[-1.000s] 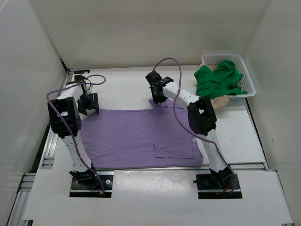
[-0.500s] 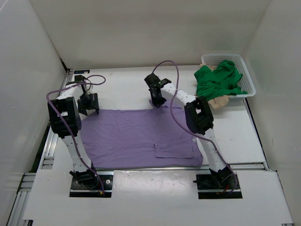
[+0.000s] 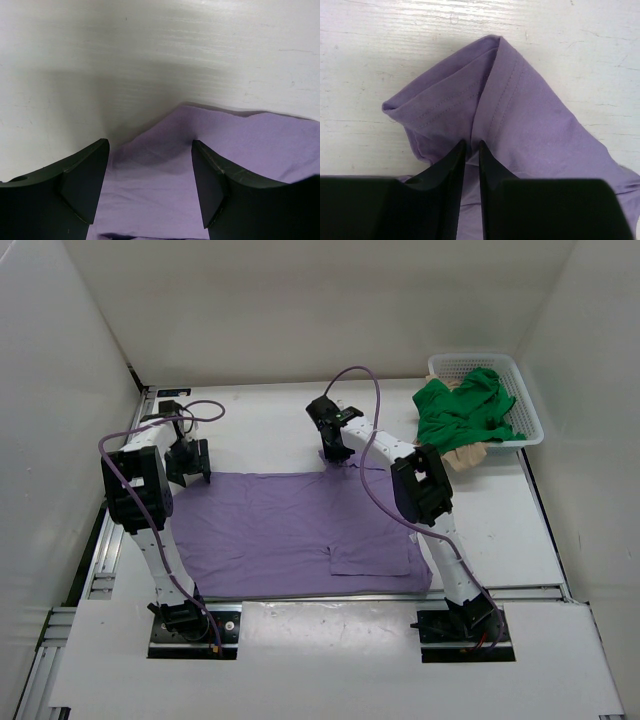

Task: Fold and stack the t-shirts
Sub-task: Grap the side of the flattened tshirt furthest away from the robot with both arms

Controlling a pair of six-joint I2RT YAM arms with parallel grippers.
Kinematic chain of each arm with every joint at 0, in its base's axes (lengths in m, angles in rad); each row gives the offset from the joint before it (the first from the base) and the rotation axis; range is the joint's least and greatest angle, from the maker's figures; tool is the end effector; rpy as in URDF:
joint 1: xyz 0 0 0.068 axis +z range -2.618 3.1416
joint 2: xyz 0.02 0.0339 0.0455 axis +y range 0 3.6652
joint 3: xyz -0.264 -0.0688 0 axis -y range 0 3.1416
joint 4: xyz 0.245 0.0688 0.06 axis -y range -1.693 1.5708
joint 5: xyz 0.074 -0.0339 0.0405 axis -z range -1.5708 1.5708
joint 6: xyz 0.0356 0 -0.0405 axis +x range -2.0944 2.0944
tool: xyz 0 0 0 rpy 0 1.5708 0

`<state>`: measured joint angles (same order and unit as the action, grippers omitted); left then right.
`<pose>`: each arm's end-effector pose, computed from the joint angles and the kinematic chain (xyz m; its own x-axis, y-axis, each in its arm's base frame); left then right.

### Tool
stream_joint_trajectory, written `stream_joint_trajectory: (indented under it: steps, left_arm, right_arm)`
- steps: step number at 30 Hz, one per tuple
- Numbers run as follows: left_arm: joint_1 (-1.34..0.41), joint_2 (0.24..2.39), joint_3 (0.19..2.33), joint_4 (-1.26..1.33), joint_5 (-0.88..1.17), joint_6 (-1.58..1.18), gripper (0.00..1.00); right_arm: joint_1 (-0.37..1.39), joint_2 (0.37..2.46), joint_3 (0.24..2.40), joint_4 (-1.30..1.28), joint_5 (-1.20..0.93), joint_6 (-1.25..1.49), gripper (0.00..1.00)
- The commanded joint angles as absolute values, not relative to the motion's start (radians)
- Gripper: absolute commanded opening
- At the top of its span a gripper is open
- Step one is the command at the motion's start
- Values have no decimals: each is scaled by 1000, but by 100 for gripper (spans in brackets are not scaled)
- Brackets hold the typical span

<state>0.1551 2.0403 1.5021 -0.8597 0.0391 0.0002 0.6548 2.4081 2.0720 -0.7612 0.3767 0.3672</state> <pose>0.3948 0.0603 0.1669 -0.9733 -0.1520 -0.1720 -0.1475 0.9883 -0.0385 0.4173 0.3039 0.1708 -0.8144 -0.2044 -0.5431 -0.1509 0.9783 -0.1419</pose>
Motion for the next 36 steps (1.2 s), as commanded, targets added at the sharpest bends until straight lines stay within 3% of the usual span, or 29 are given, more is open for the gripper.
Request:
stream_joint_trajectory:
  steps: [1, 8, 14, 22, 30, 36]
  left_arm:
    - [160, 1973, 1493, -853, 40, 0, 78]
    - [160, 1973, 1493, -853, 40, 0, 78]
    - [160, 1973, 1493, -853, 40, 0, 78]
    - [160, 1973, 1493, -853, 40, 0, 78]
    - [160, 1962, 1493, -853, 40, 0, 78]
    - [170, 1942, 1511, -853, 77, 0, 78]
  right_arm:
    - [653, 2421, 2102, -788, 419, 374, 19]
    - [653, 2399, 2120, -788, 400, 374, 15]
    - [653, 2390, 2120, -788, 391, 374, 19]
    - [653, 2390, 2111, -798, 382, 374, 0]
    - [653, 2307, 2131, -807, 400, 374, 0]
    - [653, 2157, 2016, -807, 400, 356, 0]
